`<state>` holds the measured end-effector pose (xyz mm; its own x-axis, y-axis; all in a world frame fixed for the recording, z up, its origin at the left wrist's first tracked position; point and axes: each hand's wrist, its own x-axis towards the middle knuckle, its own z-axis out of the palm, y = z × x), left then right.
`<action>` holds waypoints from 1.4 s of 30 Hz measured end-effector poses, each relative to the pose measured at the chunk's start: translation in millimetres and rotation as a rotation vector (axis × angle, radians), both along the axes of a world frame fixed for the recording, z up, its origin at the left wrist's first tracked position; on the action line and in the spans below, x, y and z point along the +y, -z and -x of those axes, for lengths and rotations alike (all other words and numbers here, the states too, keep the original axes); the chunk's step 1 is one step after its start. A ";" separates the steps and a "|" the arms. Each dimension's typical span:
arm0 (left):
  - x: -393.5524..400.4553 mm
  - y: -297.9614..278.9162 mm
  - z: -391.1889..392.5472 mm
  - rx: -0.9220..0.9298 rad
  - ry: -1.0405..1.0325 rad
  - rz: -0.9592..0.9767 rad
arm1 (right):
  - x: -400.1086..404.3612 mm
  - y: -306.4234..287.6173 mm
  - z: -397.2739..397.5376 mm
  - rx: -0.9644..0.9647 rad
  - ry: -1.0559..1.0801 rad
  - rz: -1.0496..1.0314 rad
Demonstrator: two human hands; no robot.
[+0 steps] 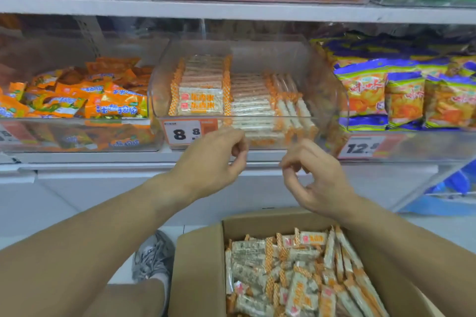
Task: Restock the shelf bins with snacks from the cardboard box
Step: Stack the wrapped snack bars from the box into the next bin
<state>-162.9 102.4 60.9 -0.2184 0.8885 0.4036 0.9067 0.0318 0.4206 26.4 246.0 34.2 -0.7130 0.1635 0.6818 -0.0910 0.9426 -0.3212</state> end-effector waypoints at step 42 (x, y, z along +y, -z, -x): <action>63.6 109.0 -137.5 -1.157 0.076 0.672 | 46.9 58.6 -109.1 -1.039 0.396 0.936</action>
